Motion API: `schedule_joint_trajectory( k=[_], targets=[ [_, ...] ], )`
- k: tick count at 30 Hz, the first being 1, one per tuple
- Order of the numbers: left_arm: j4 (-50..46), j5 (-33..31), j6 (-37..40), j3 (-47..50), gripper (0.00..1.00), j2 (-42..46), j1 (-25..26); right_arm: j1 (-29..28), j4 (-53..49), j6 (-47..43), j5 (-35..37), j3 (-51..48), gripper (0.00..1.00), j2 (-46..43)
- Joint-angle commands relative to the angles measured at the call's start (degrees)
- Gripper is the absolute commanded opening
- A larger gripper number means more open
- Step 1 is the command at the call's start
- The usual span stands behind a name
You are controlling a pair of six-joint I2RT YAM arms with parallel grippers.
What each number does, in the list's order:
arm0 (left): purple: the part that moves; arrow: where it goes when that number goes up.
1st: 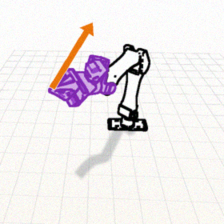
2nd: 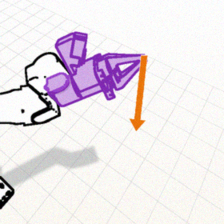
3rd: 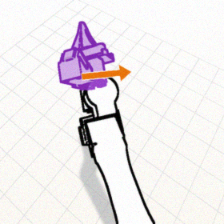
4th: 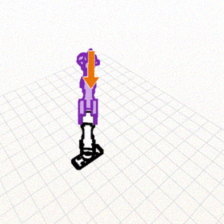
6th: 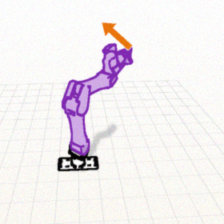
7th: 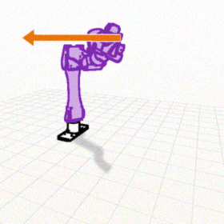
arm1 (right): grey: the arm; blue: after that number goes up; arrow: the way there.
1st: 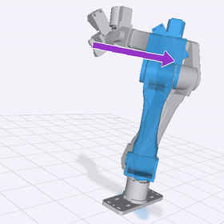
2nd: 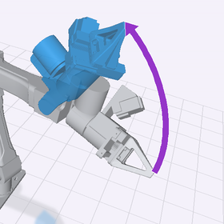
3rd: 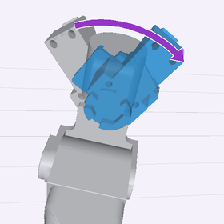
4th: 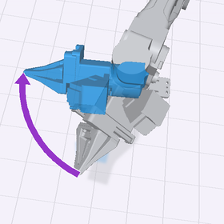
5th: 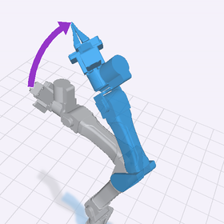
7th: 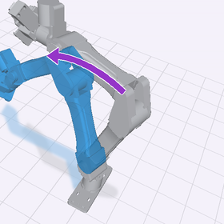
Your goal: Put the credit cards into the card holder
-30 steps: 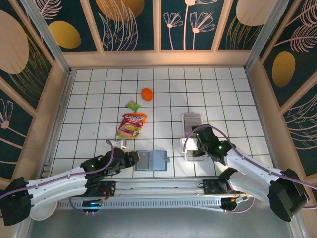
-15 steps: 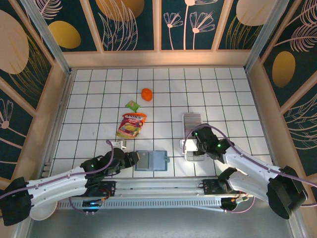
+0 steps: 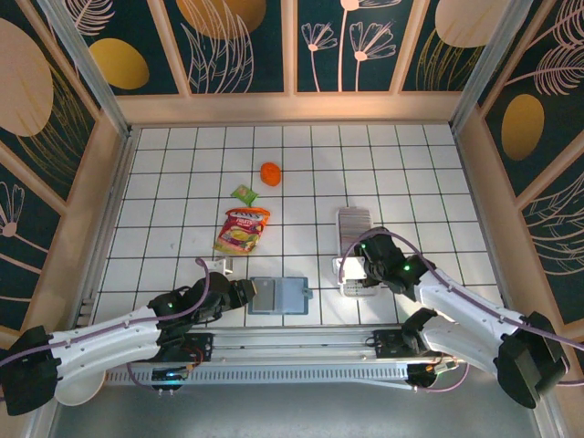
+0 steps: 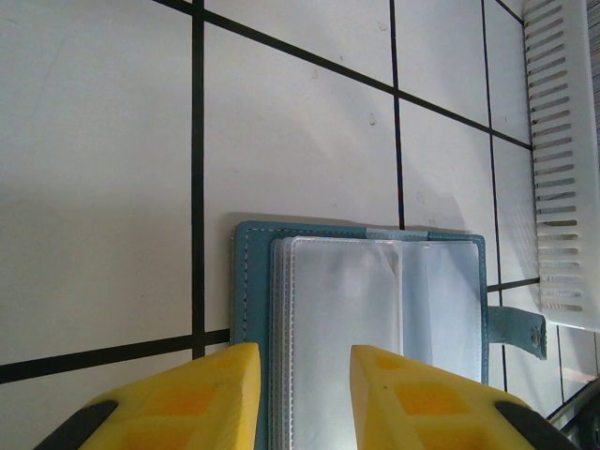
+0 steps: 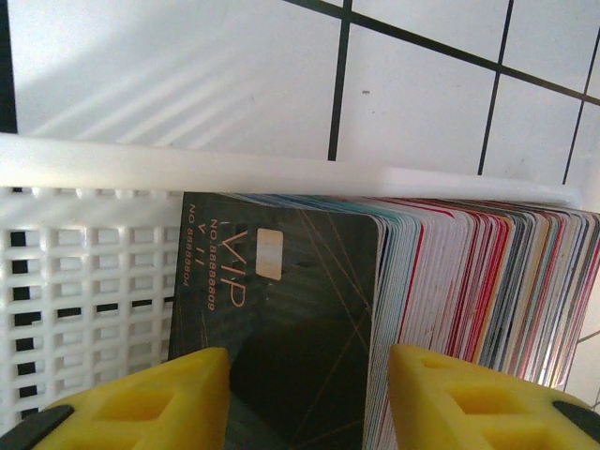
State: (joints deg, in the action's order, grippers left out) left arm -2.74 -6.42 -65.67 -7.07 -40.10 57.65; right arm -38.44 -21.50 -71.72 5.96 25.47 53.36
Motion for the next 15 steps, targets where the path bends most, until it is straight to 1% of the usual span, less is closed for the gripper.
schedule_joint_trajectory(
  k=[1,5,8,15],
  targets=[
    [0.89,0.44,-0.69,0.28,0.3,0.44,0.07,0.42,0.06,-0.7,1.17,2.39,0.45,-1.44],
    [0.9,0.53,-0.69,0.2,0.29,0.45,0.03,0.47,0.3,-0.85,1.38,2.39,0.43,-1.9],
    [0.83,0.61,-0.69,0.15,0.29,0.41,0.05,0.43,0.31,-0.73,1.33,2.48,0.39,-1.99],
    [0.98,0.7,-0.8,0.24,0.27,0.2,0.02,0.47,-0.09,-0.78,1.53,2.91,0.38,-2.4]
  ],
)
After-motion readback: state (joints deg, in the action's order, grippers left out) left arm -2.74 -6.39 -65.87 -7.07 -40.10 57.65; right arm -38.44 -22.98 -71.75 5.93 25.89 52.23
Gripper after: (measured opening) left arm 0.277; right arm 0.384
